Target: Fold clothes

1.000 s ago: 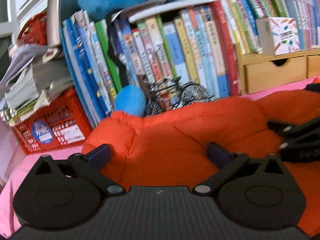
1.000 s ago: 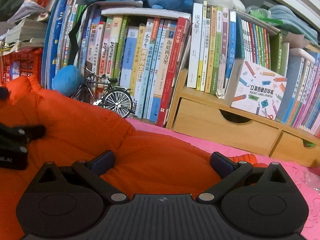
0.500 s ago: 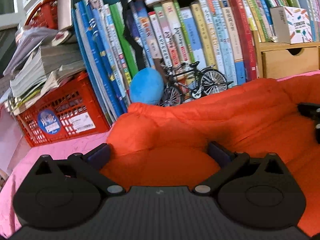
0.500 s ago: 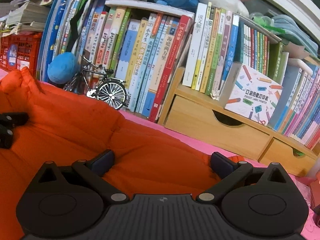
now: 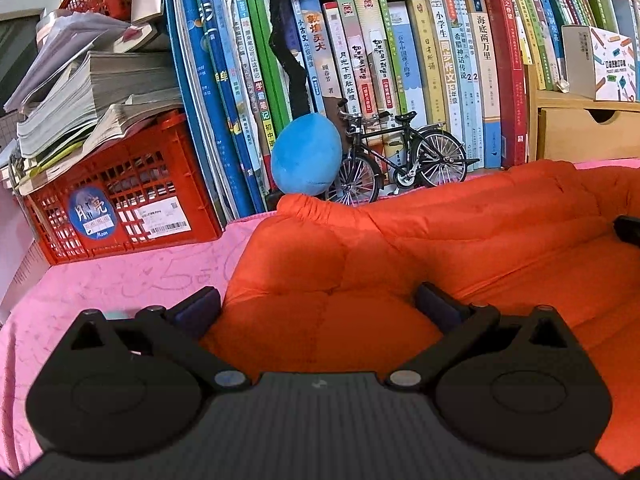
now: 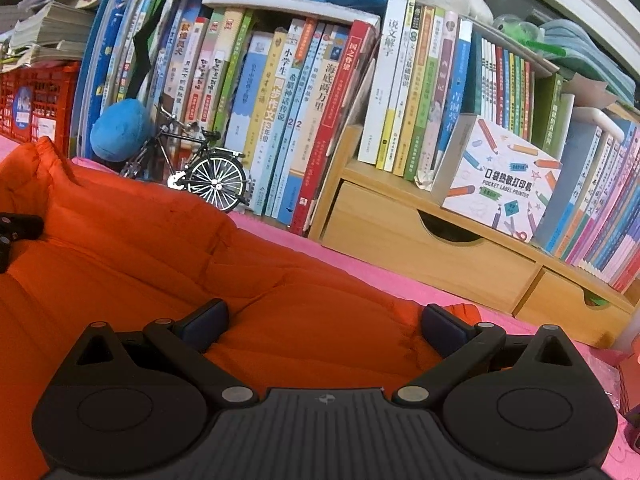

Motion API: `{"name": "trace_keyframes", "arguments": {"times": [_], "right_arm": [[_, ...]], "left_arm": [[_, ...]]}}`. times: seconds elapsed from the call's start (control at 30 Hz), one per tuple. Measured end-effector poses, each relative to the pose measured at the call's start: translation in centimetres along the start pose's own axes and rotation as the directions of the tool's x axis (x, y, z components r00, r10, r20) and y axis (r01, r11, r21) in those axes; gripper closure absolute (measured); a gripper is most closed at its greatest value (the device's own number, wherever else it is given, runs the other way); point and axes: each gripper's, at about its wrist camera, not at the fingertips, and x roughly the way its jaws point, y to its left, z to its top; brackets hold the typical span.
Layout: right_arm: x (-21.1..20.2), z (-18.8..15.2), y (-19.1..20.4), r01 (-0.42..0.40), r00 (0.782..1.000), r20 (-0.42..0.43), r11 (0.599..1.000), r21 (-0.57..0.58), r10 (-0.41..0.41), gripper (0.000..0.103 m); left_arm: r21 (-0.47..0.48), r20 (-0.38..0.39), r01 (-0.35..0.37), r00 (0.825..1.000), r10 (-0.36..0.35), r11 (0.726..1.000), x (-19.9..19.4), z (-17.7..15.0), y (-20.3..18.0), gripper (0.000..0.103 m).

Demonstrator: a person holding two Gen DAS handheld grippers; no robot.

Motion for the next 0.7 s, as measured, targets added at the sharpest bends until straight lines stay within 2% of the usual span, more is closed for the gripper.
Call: {"name": "trace_keyframes", "arguments": {"times": [0.13, 0.3, 0.4, 0.7], "right_arm": [[0.0, -0.2, -0.7, 0.007, 1.0, -0.006, 1.0, 0.004, -0.007, 0.0], [0.0, -0.7, -1.9, 0.026, 1.0, -0.008, 1.0, 0.011, -0.026, 0.0], [0.0, -1.0, -2.9, 0.04, 0.999, -0.018, 0.999, 0.027, -0.04, 0.0], [-0.1, -2.4, -6.3, 0.222, 0.973, -0.063, 0.975, -0.004, -0.222, 0.0]], "left_arm": [[-0.032, -0.017, -0.001, 1.0, 0.0, 1.0, 0.1, -0.1, 0.9, 0.0], [-0.064, -0.041, -0.047, 0.998, 0.045, 0.997, 0.6, -1.0, 2.6, 0.0], [-0.085, -0.056, -0.043, 0.998, 0.038, 0.995, 0.9, -1.4, 3.3, 0.0], [-0.119, -0.079, -0.007, 0.997, -0.003, 0.993, 1.4, -1.7, 3.6, 0.0]]}}
